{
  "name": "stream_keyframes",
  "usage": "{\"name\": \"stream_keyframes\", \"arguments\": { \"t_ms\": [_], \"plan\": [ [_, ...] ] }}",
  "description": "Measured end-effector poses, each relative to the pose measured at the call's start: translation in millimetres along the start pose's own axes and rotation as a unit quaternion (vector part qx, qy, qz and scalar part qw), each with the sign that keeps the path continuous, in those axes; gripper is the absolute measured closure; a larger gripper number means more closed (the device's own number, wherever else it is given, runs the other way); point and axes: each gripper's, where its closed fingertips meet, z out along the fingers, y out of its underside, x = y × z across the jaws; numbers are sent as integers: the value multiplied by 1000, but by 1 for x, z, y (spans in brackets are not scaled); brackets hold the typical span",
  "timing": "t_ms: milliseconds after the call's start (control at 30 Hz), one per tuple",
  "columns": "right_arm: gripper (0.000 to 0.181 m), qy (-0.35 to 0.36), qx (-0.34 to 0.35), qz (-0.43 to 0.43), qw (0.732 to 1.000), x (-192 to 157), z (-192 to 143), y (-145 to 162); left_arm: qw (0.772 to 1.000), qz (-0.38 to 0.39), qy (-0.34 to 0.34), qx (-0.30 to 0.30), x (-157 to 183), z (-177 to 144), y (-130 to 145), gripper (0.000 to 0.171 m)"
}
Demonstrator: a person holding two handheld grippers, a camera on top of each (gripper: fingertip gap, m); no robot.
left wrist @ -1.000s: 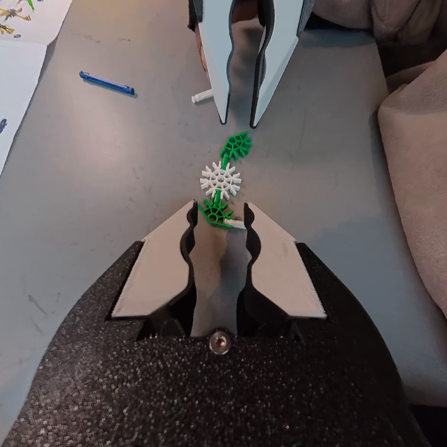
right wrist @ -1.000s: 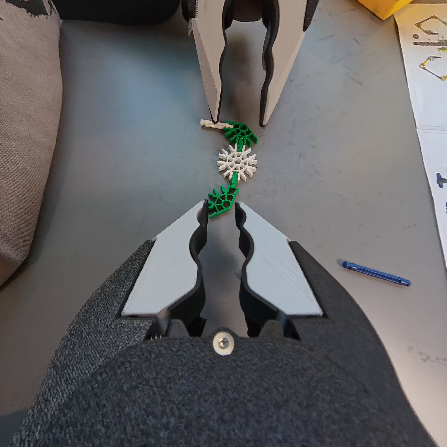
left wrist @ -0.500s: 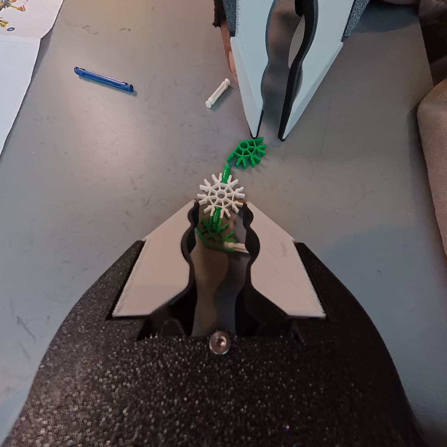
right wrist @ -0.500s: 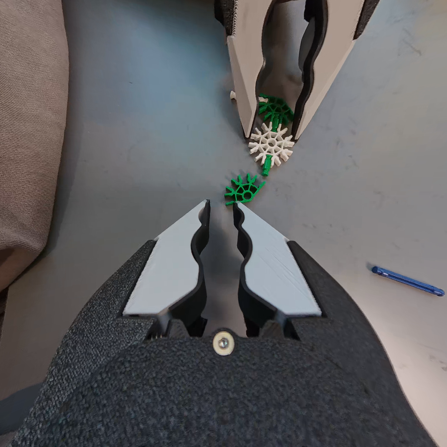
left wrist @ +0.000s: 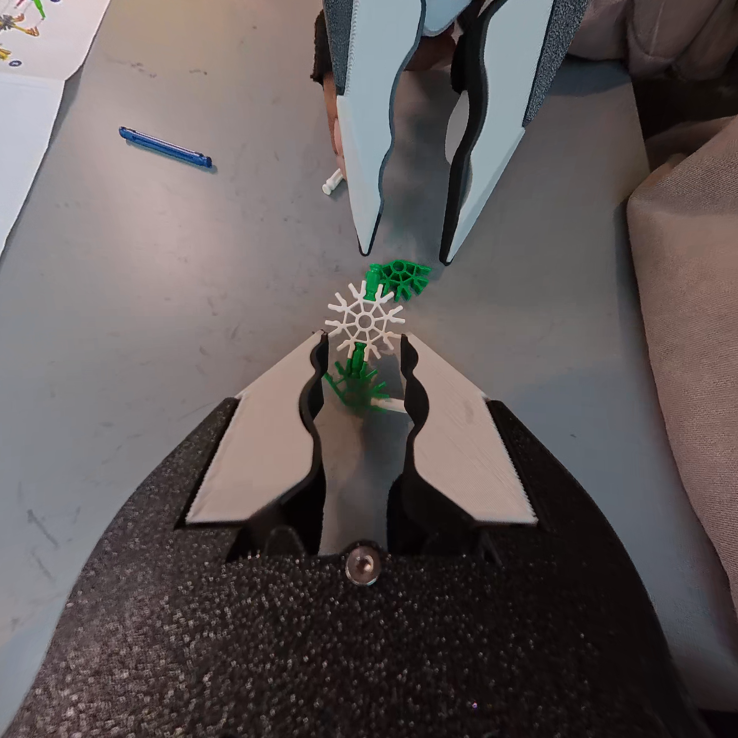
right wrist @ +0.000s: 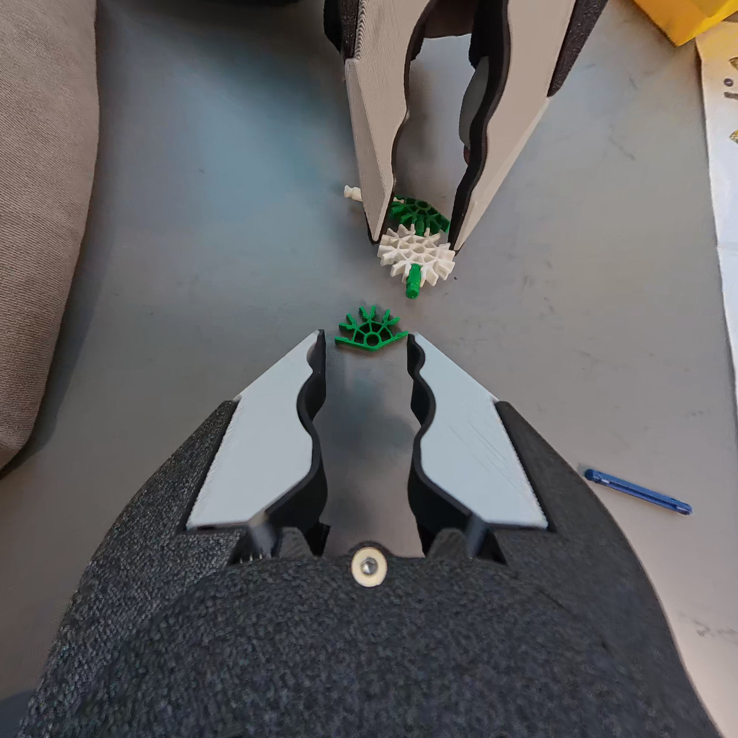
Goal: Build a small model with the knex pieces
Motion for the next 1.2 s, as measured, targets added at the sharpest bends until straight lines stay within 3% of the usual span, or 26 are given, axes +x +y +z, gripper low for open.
{"name": "stream_keyframes", "arguments": {
  "t_ms": [200,633,733,867,1200],
  "plan": [
    [154,9,-19,3,1000,3,4,6,1000,7,3,-25,5,11,6,137],
    [154,11,-16,9,1000,6,4,6,999,12,-19,-48,1,9,10,137],
    [155,12,11,17,1000,8,-1,-4,999,11,-21,-49,1,9,10,137],
    [177,41,51,42,997,20,-5,-22,998,13,-25,-53,1,10,10,137],
    [181,31,-28,74,996,19,15,-12,998,10,-28,-55,1,12,10,136]
  ]
}}
